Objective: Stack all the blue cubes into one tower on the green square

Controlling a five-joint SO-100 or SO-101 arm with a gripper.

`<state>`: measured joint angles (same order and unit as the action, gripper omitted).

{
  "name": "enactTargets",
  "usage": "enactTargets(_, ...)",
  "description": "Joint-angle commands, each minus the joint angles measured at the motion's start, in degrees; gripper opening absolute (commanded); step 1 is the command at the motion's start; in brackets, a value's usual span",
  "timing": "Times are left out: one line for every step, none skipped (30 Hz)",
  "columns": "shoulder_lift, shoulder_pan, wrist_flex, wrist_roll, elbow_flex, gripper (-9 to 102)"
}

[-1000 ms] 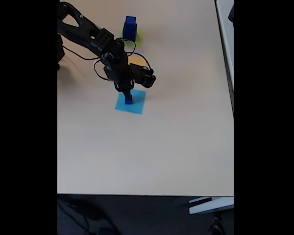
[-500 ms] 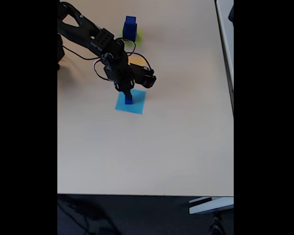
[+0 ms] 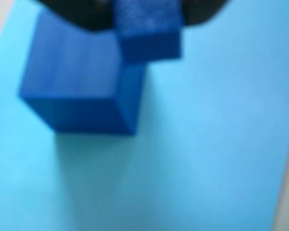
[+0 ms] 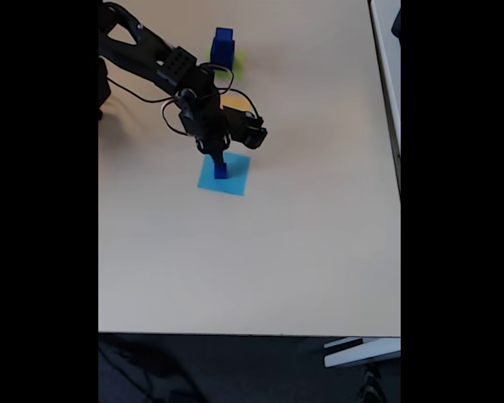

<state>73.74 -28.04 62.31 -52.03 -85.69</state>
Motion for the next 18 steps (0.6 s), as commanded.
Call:
enactTargets(4.3,2.0,3.0,-2.5,4.7,2)
enactTargets(4.5,2.5,3.8,-3.1,5.1,3)
enactTargets(4.7,3.0,4.3,-3.6,5.3,3)
enactTargets(4.8,3.3,4.6,-4.0,5.5,3)
enactTargets(4.9,3.7,4.8,-4.4,5.8,3)
enactTargets(4.9,4.1,5.0,-4.7,6.1,3)
enactTargets(4.9,4.6,5.1,-5.2,6.2,3)
enactTargets(4.9,5.1,5.2,-5.8,6.3,2)
enactTargets(4.9,5.5,5.3,-6.6,6.3,2)
enactTargets(4.9,6.2,5.4,-7.3,6.2,2)
enactTargets(4.9,6.7,5.5,-8.1,5.9,2)
enactTargets(4.9,7.2,5.6,-8.9,5.6,2)
enactTargets(4.9,7.8,5.7,-9.8,5.4,3)
enactTargets(4.9,8.3,5.9,-10.6,5.0,3)
enactTargets(4.9,9.0,5.9,-11.5,4.6,3)
enactTargets(5.2,9.7,5.9,-12.5,4.0,3)
enactTargets(5.3,10.4,5.9,-13.4,3.7,3)
enactTargets(5.3,11.1,6.0,-14.3,3.5,3)
